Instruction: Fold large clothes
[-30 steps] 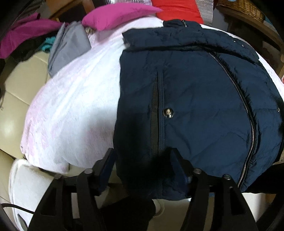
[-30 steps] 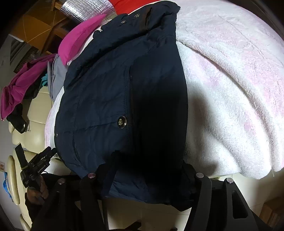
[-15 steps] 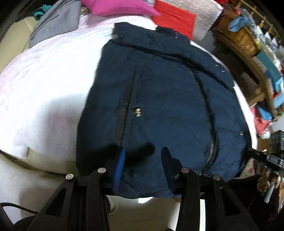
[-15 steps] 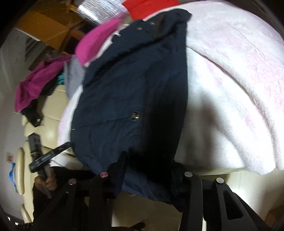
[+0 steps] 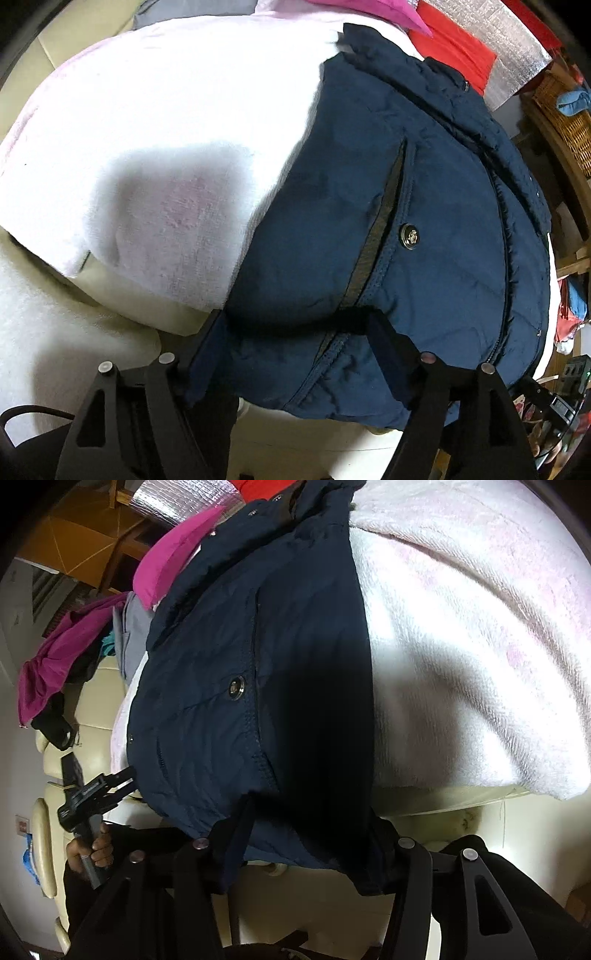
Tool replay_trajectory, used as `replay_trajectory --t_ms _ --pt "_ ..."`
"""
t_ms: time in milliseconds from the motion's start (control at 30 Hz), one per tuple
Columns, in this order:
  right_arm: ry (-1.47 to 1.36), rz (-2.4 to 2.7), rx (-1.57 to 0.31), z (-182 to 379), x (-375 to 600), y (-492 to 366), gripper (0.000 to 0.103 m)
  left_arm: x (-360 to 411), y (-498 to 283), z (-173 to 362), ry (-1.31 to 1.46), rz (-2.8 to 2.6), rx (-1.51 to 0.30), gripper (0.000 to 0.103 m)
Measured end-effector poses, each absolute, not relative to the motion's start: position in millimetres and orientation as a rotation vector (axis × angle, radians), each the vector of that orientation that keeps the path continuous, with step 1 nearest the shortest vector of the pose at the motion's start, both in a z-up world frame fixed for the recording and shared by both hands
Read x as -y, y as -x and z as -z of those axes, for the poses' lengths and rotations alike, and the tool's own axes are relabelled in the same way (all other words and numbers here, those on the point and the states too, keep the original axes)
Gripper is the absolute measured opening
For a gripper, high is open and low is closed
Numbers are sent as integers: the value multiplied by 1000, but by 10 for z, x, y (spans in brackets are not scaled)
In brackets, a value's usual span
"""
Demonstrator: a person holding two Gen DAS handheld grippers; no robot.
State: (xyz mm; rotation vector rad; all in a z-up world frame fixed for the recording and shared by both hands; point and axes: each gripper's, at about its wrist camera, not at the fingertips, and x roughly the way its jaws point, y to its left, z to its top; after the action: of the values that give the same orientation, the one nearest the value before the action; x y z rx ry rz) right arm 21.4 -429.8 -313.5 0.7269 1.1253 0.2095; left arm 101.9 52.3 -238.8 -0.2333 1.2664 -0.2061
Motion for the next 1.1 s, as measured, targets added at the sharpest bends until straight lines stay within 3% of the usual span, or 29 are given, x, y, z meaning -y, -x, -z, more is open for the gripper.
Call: replay_trajectory --t_ms 67,267,400,633,767,800,833,900,1000,1100 --pt "-727 -206 -1135 3159 4357 -157 57 -498 -1045 2405 239 219 -1271 77" --pt "-732 -193 -1146 3193 4362 -154 57 -441 -971 2365 237 312 -1261 39" --pt "-751 -182 -1152 3231 4386 -152 57 -410 -904 2306 282 406 -1258 26" --pt "-767 -171 -1168 3301 4409 -175 63 -663 -916 2304 392 453 -1253 24" --pt "-742 -186 -1163 3291 4352 -179 60 -747 -798 2359 379 388 -1295 46" --pt "-724 -190 -1163 3277 4323 -176 50 -718 -784 2358 366 391 -1297 46" --pt "-695 -195 -1160 3258 4284 -167 38 -699 -781 2356 353 396 -1295 46" --pt "-648 -209 -1135 3187 4233 -137 27 -565 -783 2350 312 424 -1282 39" --pt "-652 -248 -1092 3085 4240 -86 25 -501 -734 2307 271 468 -1258 22" --pt "-664 -256 -1075 3080 4274 -73 25 -448 -717 2268 271 504 -1239 18"
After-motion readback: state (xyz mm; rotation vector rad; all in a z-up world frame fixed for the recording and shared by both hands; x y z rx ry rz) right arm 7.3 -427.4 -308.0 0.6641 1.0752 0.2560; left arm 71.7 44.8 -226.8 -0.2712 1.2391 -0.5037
